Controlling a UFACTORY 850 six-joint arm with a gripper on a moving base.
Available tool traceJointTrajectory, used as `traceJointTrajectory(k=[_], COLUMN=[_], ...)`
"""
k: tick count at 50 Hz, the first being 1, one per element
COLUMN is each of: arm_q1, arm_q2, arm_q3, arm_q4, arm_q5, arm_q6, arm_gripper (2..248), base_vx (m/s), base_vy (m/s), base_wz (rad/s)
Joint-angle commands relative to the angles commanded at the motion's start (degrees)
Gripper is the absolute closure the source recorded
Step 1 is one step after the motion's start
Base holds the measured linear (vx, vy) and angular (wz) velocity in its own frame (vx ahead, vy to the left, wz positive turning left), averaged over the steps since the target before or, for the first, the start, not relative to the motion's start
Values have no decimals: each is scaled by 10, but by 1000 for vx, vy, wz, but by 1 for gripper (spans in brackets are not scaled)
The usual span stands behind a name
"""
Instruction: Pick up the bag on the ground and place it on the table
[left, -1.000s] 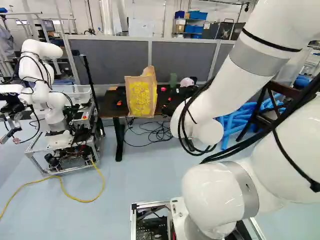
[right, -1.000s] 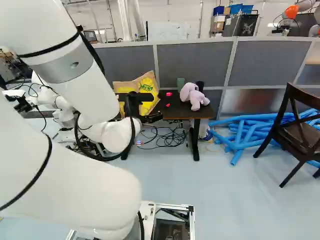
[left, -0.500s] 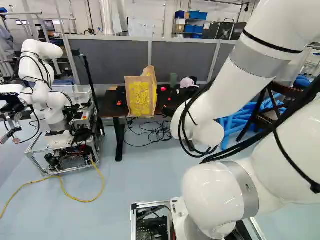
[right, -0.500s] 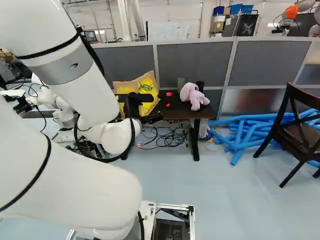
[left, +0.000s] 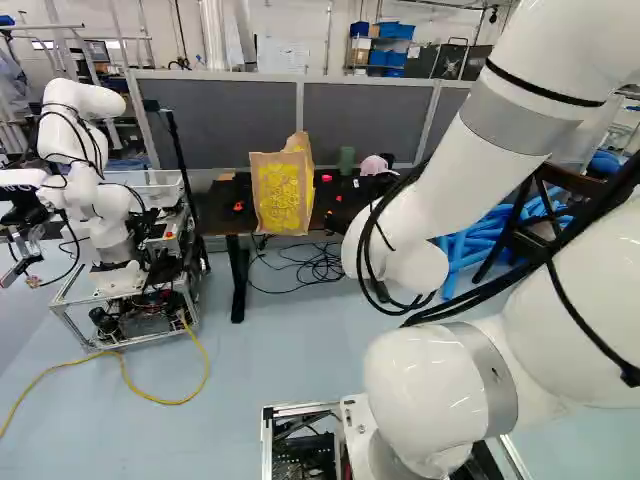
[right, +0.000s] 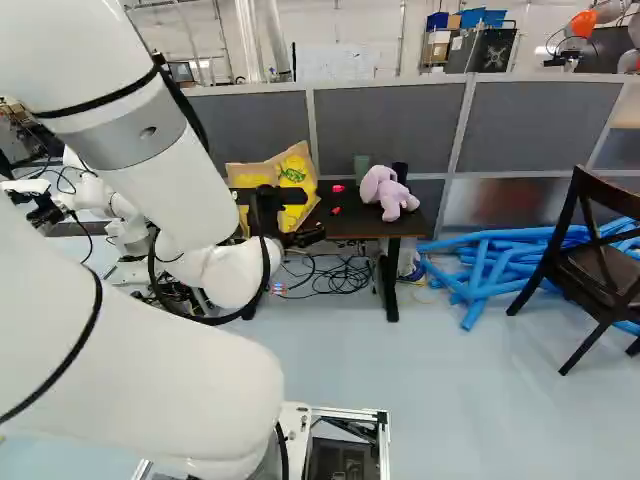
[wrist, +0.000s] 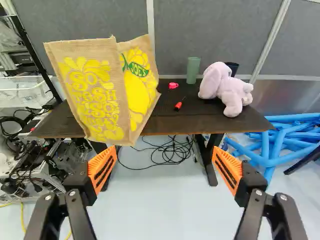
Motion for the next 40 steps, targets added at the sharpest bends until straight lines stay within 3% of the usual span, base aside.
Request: traceJointTrajectory(k=[40], arm_q1=[0], arm_q2=[0], arm_q3=[0], arm_q4=[0], arm_q5=[0], arm_q6=[0], arm_gripper=[3], base_vx=[0], base_vy=[0], base_wz=[0])
